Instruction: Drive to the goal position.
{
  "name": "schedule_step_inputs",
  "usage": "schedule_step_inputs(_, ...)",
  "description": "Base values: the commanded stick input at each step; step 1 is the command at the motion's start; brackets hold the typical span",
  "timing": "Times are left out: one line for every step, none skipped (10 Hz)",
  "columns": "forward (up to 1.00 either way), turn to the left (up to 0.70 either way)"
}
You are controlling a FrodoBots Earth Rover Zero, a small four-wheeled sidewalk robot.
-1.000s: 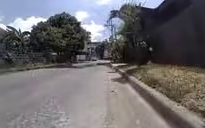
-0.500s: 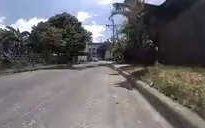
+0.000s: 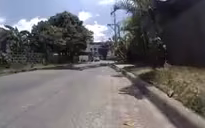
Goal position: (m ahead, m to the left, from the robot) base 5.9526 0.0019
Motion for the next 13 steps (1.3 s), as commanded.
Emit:
schedule_step_inputs(0.98,-0.03)
schedule_step_inputs(0.98,-0.04)
schedule_step_inputs(0.98,-0.04)
schedule_step_inputs(0.98,-0.04)
schedule_step_inputs(0.98,-0.04)
schedule_step_inputs(0.98,-0.04)
schedule_step_inputs(0.98,-0.04)
schedule_step_inputs(0.98,-0.04)
schedule_step_inputs(0.98,-0.04)
schedule_step_inputs(0.98,-0.04)
schedule_step_inputs(0.98,-0.04)
schedule_step_inputs(0.98,-0.04)
schedule_step_inputs(0.98,-0.04)
